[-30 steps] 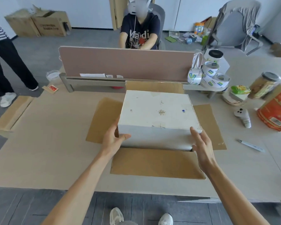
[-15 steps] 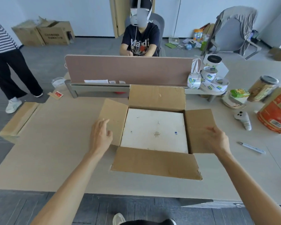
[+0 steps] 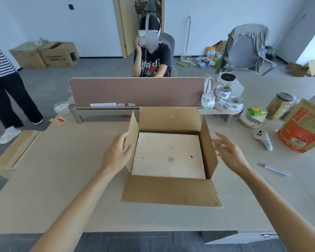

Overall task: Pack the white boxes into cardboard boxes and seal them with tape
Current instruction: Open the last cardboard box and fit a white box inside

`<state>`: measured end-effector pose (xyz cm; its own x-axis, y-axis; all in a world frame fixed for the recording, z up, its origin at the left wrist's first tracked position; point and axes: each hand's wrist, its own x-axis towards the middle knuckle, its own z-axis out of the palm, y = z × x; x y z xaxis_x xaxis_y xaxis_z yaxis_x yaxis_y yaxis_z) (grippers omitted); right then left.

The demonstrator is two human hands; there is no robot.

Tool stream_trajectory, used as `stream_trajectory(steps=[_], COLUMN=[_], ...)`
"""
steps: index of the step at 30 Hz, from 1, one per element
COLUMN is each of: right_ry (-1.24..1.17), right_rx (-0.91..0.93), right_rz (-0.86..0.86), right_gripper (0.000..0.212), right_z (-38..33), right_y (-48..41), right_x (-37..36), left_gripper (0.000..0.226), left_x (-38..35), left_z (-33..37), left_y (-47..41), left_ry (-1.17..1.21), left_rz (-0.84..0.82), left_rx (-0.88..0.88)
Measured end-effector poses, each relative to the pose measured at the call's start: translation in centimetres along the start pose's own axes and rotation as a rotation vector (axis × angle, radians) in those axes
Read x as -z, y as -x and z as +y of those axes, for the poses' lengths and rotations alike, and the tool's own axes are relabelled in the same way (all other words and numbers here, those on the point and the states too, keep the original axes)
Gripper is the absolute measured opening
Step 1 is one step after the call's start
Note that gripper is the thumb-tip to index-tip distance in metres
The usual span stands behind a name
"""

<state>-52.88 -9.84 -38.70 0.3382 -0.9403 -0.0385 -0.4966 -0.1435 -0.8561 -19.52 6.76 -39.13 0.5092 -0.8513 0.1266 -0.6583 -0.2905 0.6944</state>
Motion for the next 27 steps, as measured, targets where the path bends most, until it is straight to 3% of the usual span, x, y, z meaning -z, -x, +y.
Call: stream_trajectory(steps=[3, 6, 9, 11, 13, 17, 22, 27], right_ry=[0.029, 0.134, 0.33, 0.478, 0.602, 0.707, 0.536, 0.392], right_rx=[0.057, 0.117, 0.197, 0.223, 0.237, 0.298, 0.357, 0.336], right_rz=[-0.228, -0.416, -0.644, -0.755, -0.82, -0.856, -0.72, -0.519], right_gripper=[0.031, 0.031, 0.054, 0.084, 0.099, 0.088, 0.062, 0.029], right_z=[-0.5, -0.5, -0.5, -0.4, -0.2, -0.1, -1.1, -2.6], right_y=[1.2, 3.2, 5.0, 5.5, 5.8, 6.0, 4.9, 2.8], right_x=[-1.2, -2.6, -3.9, -4.6, -5.2, -5.3, -4.7, -3.8], left_gripper=[0.062, 0.061, 0.044, 0.042, 0.045, 0.048, 0.03, 0.019], left_x=[-0.8, -1.4, -1.4, -1.7, -2.1, -2.0, -0.8, 0.2], left_z=[2.3, 2.9, 2.9, 2.7, 2.4, 2.3, 2.9, 4.1], left_y=[1.5, 3.4, 4.7, 5.3, 5.8, 5.9, 4.7, 1.6], left_ry=[0.235, 0.101, -0.129, -0.182, -0.215, -0.228, -0.097, -0.012], left_rz=[-0.34, -0.582, -0.717, -0.773, -0.796, -0.793, -0.746, -0.531], left_rx=[-0.009, -0.117, -0.198, -0.228, -0.259, -0.286, -0.198, -0.23])
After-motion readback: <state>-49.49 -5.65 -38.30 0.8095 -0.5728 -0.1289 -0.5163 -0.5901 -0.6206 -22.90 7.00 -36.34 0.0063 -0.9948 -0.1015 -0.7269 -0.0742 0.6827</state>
